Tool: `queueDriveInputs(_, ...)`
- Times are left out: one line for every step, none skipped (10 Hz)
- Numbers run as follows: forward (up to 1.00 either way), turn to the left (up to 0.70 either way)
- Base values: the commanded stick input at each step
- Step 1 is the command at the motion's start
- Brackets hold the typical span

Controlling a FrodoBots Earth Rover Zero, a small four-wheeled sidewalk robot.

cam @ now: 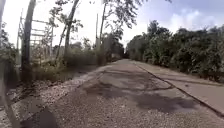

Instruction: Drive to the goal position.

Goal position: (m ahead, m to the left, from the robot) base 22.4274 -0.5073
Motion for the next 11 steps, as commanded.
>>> queueDriveInputs(0.70, 0.00)
queueDriveInputs(0.70, 0.00)
queueDriveInputs(0.70, 0.00)
queueDriveInputs(0.70, 0.00)
queueDriveInputs(0.70, 0.00)
queueDriveInputs(0.70, 0.00)
queueDriveInputs(0.70, 0.00)
queueDriveInputs(0.70, -0.09)
queueDriveInputs(0.70, -0.19)
queueDriveInputs(0.70, -0.29)
queueDriveInputs(0.70, -0.34)
